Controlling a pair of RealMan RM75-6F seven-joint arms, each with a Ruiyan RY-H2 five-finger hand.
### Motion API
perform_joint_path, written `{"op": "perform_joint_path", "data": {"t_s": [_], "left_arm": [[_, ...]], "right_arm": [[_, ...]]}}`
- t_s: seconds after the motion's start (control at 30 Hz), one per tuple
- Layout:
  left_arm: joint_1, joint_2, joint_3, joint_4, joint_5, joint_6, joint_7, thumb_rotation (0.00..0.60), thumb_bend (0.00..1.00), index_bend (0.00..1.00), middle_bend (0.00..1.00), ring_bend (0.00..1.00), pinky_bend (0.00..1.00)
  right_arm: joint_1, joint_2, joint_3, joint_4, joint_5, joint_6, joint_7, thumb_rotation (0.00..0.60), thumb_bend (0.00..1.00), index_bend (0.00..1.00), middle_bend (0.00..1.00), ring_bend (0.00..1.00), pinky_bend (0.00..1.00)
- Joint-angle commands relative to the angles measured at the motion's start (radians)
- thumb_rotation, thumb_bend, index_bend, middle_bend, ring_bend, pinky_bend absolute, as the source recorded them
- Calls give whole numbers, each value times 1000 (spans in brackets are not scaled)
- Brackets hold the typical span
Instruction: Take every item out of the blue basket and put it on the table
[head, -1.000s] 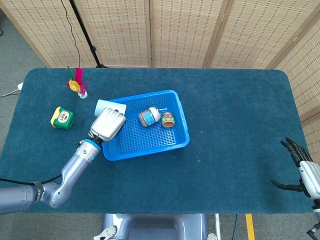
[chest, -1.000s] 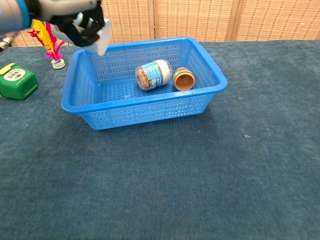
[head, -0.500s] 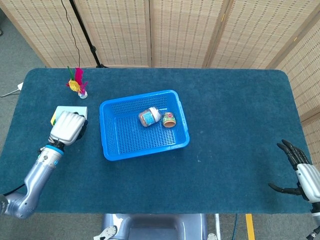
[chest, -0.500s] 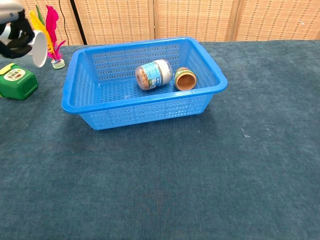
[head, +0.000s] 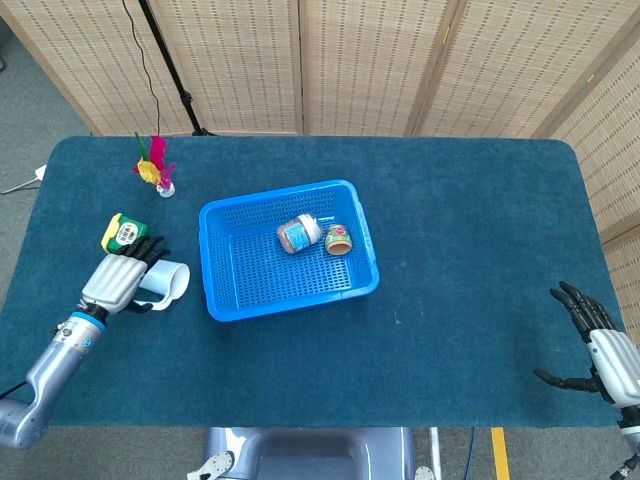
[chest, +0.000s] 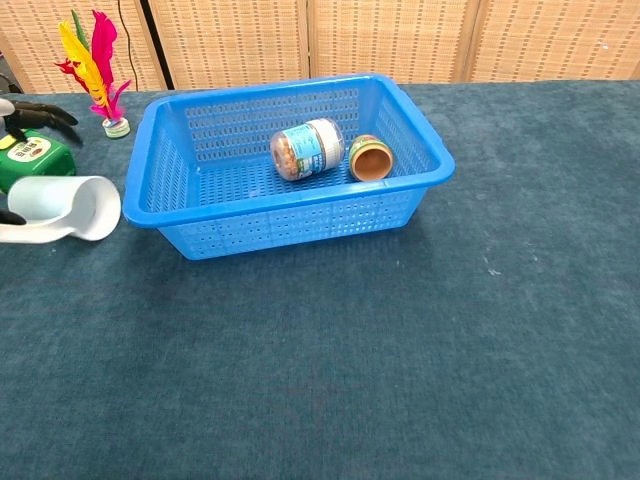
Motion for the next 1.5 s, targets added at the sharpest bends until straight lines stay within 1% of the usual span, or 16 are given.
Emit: {"op": "perform_joint_path", "data": {"t_s": [0.03, 0.17, 0.37, 0.47, 0.53, 0.7, 0.77, 0.83, 0.9, 1.03, 1.2, 1.33, 1.5], "left_arm": [[18, 28, -23, -29, 41, 48, -53, 600, 0, 0, 0, 0, 98], [31, 64, -54, -68, 103, 120, -113, 600, 0, 0, 0, 0, 98], [23, 115, -100, -152, 130, 144, -124, 600, 0, 0, 0, 0, 97], [6, 120, -117, -181, 119, 119, -89, 600, 0, 0, 0, 0, 97], [-17, 107, -138, -198, 103, 93, -62, 600, 0, 0, 0, 0, 97], [-99, 41, -197, -218, 23, -1, 39, 600, 0, 0, 0, 0, 97], [-141, -7, -226, -210, -39, -48, 84, 600, 0, 0, 0, 0, 97], [-186, -61, -256, -186, -114, -94, 130, 600, 0, 0, 0, 0, 98], [-216, -101, -272, -157, -160, -117, 163, 600, 0, 0, 0, 0, 99], [-297, -239, -313, -28, -265, -153, 230, 600, 0, 0, 0, 0, 99], [-372, -347, -341, 100, -352, -220, 256, 600, 0, 0, 0, 0, 101], [-419, -424, -345, 196, -394, -268, 265, 600, 12, 0, 0, 0, 118], [-458, -506, -339, 303, -436, -298, 288, 600, 29, 0, 0, 0, 134]], "right_arm": [[-1, 2, 1, 0, 1, 3, 3, 600, 0, 0, 0, 0, 0], [-1, 4, 1, 1, 2, 6, 10, 600, 0, 0, 0, 0, 0], [-3, 7, 1, 3, 1, 11, 21, 600, 0, 0, 0, 0, 0], [-1, 6, 1, 5, 3, 7, 24, 600, 0, 0, 0, 0, 0], [1, 6, 0, 4, 2, 5, 24, 600, 0, 0, 0, 0, 0], [0, 7, -1, 5, 1, 7, 25, 600, 0, 0, 0, 0, 0], [1, 6, 1, 8, 6, 4, 28, 600, 0, 0, 0, 0, 0], [3, 5, 3, 13, 15, -2, 33, 600, 0, 0, 0, 0, 0], [5, 4, 5, 18, 23, -8, 38, 600, 0, 0, 0, 0, 0], [12, 1, 13, 31, 48, -29, 52, 600, 0, 0, 0, 0, 0], [22, -4, 20, 47, 74, -58, 64, 600, 0, 0, 0, 0, 0], [27, -6, 28, 60, 97, -78, 74, 600, 0, 0, 0, 0, 0], [31, -9, 34, 73, 118, -97, 86, 600, 0, 0, 0, 0, 0]]}}
